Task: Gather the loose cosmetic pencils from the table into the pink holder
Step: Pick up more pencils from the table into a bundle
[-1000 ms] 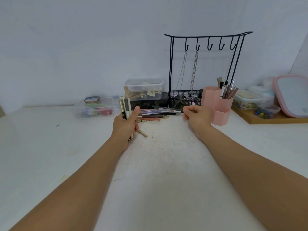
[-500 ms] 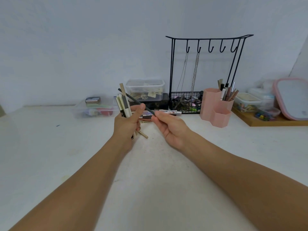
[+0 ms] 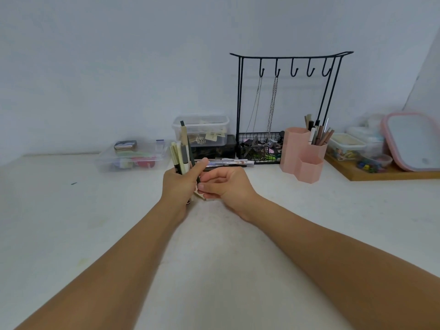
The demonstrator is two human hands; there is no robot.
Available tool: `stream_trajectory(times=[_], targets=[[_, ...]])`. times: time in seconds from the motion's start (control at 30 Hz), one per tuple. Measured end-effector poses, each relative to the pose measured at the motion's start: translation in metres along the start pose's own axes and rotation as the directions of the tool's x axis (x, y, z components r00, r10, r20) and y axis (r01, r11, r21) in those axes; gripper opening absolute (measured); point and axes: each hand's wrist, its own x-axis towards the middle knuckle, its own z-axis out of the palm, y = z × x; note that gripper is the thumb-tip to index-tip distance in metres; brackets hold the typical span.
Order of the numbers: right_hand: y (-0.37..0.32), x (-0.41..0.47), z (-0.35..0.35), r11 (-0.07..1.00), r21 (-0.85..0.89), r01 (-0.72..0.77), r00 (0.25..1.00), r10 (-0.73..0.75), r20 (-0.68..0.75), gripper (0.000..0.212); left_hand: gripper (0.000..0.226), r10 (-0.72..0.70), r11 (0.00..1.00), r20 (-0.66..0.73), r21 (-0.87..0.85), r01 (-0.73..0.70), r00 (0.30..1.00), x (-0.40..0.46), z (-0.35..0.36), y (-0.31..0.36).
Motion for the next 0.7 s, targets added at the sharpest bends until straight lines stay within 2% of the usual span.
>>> stream_trajectory(times=[0.07,0.1,0.17,0.2,0.23,0.3,0.43,0.57,0.7], targets=[[0.001,0.003,-0.004,0.994,-0.106,0.025,1.0,-0.024,0.008,0.014,0.028,0.003,1.0,0.004,0.006,-0.003,1.0,0.001,0.0,0.0],[0.001,0.005,-0.01,0.964,-0.255,0.073,0.997,-0.08,-0.019,0.011,0.03,0.005,1.0,-0.005,0.024,-0.005,1.0,0.001,-0.001,0.0],[0.002,0.01,-0.025,0.751,-0.642,0.156,0.958,-0.272,-0.086,0.009,0.037,0.009,0.996,-0.036,0.092,-0.006,0.999,0.003,-0.002,0.0],[0.002,0.014,-0.033,0.643,-0.751,0.149,0.933,-0.343,-0.109,0.012,0.038,0.008,0.994,-0.045,0.112,-0.002,0.999,0.005,-0.003,-0.001],[0.003,0.017,-0.04,0.593,-0.797,0.117,0.919,-0.369,-0.14,0.015,0.037,0.002,0.994,-0.044,0.109,0.003,0.999,0.007,-0.005,-0.002],[0.006,0.025,-0.049,0.571,-0.82,0.032,0.926,-0.325,-0.19,0.023,0.031,-0.005,0.998,-0.029,0.066,0.007,1.0,0.008,-0.006,-0.003],[0.01,0.039,-0.051,0.509,-0.861,0.0,0.968,-0.215,-0.127,0.031,0.035,0.023,0.995,0.005,0.095,-0.023,1.0,0.004,-0.007,-0.005],[0.011,0.05,-0.055,0.468,-0.884,-0.006,0.969,-0.217,-0.121,0.026,0.038,0.045,0.996,0.026,0.075,-0.047,0.999,0.0,-0.009,-0.005],[0.013,0.058,-0.056,0.46,-0.887,-0.037,0.963,-0.221,-0.155,0.013,0.029,0.057,0.996,0.044,0.068,-0.06,0.997,0.0,-0.009,-0.005]])
